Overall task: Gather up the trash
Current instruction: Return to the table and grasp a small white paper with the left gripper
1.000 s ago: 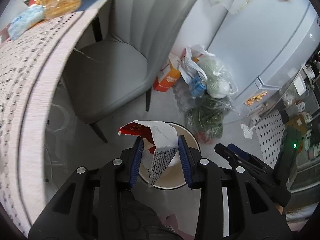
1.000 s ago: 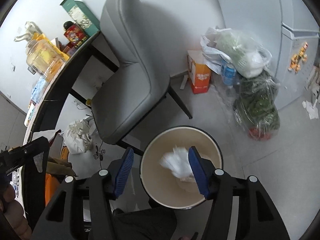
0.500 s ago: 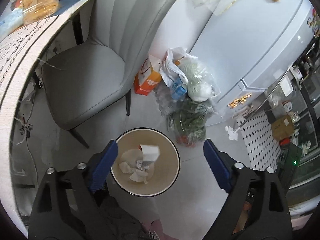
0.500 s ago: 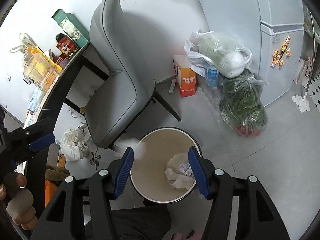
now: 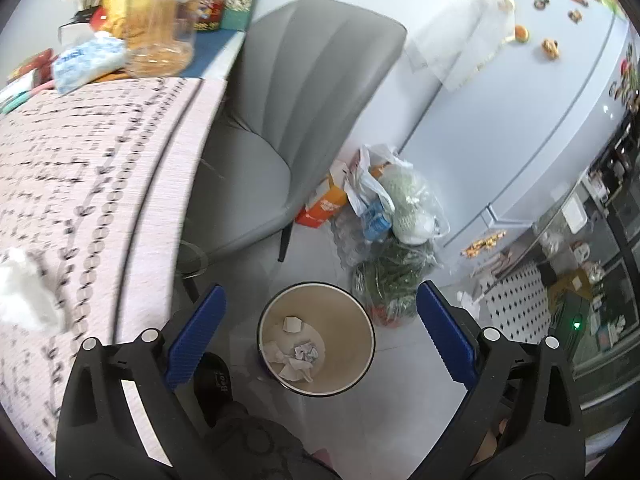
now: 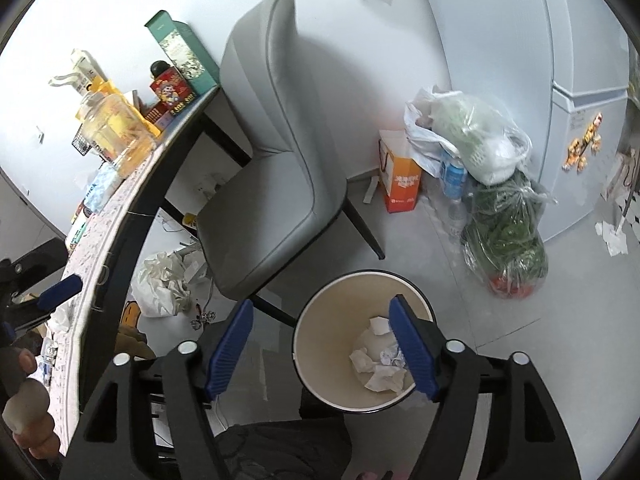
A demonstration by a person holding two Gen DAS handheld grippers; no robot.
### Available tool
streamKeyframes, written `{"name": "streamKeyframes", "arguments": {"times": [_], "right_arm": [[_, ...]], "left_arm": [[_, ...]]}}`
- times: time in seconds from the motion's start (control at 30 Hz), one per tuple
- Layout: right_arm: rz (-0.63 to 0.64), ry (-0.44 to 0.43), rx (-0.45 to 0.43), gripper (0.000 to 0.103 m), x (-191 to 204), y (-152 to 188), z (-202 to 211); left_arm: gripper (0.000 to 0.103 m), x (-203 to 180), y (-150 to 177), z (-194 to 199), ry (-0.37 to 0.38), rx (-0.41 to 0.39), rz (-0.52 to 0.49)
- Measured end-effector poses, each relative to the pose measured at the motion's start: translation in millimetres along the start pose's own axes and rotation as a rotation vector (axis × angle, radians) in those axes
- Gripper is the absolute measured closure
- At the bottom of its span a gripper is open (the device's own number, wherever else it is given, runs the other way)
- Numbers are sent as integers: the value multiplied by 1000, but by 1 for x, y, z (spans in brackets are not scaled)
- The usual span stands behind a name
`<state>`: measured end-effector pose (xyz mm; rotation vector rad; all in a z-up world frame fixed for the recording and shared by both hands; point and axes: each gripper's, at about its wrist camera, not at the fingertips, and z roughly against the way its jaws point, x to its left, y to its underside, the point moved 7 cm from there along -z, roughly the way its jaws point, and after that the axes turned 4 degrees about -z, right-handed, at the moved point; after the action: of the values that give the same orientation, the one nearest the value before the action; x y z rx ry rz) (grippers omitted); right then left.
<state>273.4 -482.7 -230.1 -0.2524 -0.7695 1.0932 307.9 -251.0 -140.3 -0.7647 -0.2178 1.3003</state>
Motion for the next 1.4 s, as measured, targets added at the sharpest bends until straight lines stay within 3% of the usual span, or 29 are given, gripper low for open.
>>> {"name": "streamKeyframes", "arguments": {"times": [0.1, 0.4, 1.03, 1.27, 1.4], "right_arm": [[19, 0, -27, 18, 15, -3, 13], [123, -55, -54, 8, 84, 0, 42], [372, -208, 26, 12, 244, 54, 35], [440, -245, 73, 24, 283, 73, 23], [459, -263, 89, 26, 296, 82, 21]], "left_arm": [[8, 8, 0, 20, -11, -30, 10], [8, 40, 2, 76, -44, -127, 30], [9, 183, 34, 167, -193, -237, 224], [21, 217, 54, 169, -221, -212, 275], [27, 231, 67, 161, -243, -176, 281]]}}
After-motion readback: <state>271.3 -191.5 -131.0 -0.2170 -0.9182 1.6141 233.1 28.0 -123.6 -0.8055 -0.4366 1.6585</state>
